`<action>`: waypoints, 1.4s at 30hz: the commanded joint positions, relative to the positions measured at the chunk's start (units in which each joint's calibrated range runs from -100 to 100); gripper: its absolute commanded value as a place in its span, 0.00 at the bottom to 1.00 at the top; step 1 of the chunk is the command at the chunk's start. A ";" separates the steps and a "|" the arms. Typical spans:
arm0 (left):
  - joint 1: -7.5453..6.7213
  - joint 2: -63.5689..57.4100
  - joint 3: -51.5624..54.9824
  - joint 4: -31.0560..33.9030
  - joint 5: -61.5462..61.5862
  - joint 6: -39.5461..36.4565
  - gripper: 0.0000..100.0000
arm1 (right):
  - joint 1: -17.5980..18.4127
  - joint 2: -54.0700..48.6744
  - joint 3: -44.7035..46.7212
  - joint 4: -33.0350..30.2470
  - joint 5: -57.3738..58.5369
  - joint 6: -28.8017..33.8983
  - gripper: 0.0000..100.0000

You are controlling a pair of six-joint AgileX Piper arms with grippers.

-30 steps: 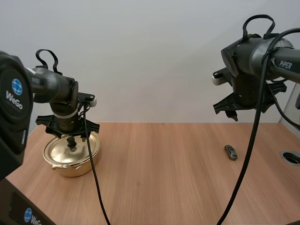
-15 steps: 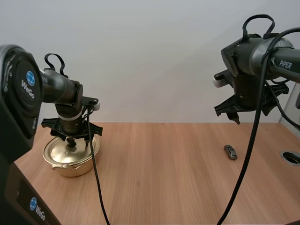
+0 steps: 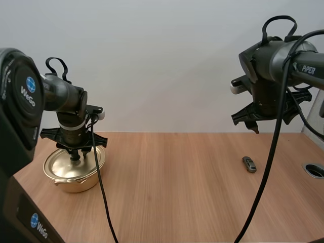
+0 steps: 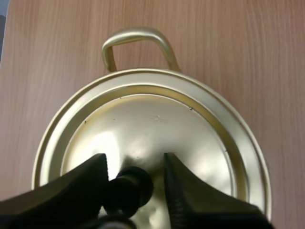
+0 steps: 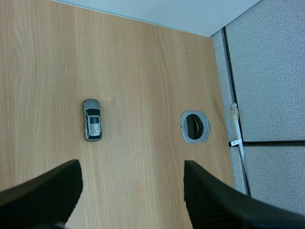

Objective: Open the pot, put the car inside, and close it

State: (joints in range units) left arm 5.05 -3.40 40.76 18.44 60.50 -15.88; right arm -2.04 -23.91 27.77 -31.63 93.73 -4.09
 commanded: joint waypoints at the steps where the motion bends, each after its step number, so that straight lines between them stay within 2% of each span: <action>1: -0.01 -0.42 -0.93 -0.51 0.21 -0.11 0.00 | -0.05 -0.03 -0.03 0.01 0.04 0.00 1.00; 17: -0.01 -9.44 -13.70 -0.62 9.35 -0.11 0.00 | -0.05 -0.03 -0.03 0.01 -1.50 0.00 1.00; 26: -0.01 -19.68 -23.49 -1.98 16.56 2.83 0.00 | -0.05 0.58 -0.03 -1.61 -13.25 0.00 1.00; 29: -0.01 -24.07 -25.26 -3.23 17.92 4.50 0.00 | -0.05 2.92 -0.03 -0.39 -13.93 1.28 0.83; 30: -0.01 -25.58 -25.71 -3.64 18.29 5.11 0.00 | -0.05 4.15 -0.03 0.19 -13.93 2.46 0.83; 36: -0.01 -32.31 -26.47 -8.10 19.08 9.35 0.00 | -0.05 12.64 -0.03 0.88 -11.51 4.30 1.00; 42: -0.01 -33.56 -26.47 -9.53 24.55 9.72 0.00 | -0.05 19.30 -0.03 0.43 -11.35 4.30 1.00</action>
State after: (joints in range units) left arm 5.05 -36.99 14.26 9.27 83.28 -6.22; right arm -2.04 -6.48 27.77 -31.07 82.41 0.14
